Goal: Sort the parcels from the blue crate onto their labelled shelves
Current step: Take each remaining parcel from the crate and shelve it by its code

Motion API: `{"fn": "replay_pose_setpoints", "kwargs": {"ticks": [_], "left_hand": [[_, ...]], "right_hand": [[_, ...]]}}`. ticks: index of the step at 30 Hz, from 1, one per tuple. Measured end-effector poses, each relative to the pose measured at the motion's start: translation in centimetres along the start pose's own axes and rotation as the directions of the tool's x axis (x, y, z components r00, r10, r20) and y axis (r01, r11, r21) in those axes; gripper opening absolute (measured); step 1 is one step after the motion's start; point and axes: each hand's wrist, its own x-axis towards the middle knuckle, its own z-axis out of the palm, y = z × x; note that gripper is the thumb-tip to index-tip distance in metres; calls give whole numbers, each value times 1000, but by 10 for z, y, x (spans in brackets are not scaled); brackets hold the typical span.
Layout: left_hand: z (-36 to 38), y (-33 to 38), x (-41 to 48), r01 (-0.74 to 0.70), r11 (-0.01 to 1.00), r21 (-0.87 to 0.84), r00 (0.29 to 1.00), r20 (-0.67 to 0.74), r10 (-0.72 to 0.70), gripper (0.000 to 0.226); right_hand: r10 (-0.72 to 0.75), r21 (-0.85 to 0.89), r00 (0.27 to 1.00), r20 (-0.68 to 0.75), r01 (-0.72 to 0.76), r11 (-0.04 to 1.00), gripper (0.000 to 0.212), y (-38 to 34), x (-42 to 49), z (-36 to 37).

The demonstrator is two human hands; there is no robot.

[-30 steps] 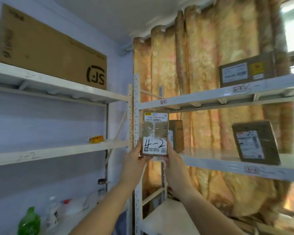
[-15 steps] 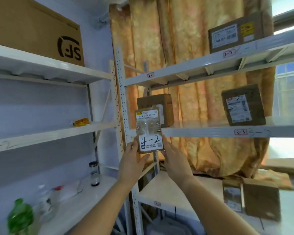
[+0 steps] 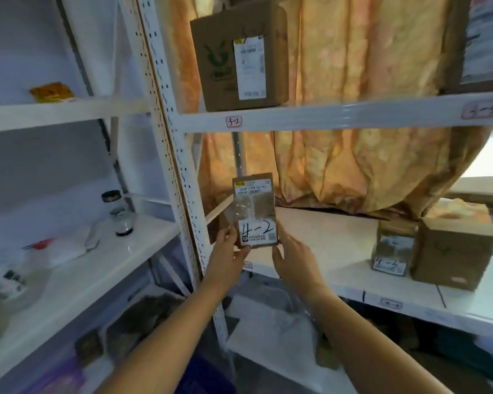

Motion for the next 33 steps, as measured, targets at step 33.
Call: {"fn": "replay_pose_setpoints", "kwargs": {"ticks": [33], "left_hand": [[114,-245,166,277,960,-47,951,158,-266,13]], "right_hand": [[308,-300,903,301,-217,929,89,127,87,266]]}}
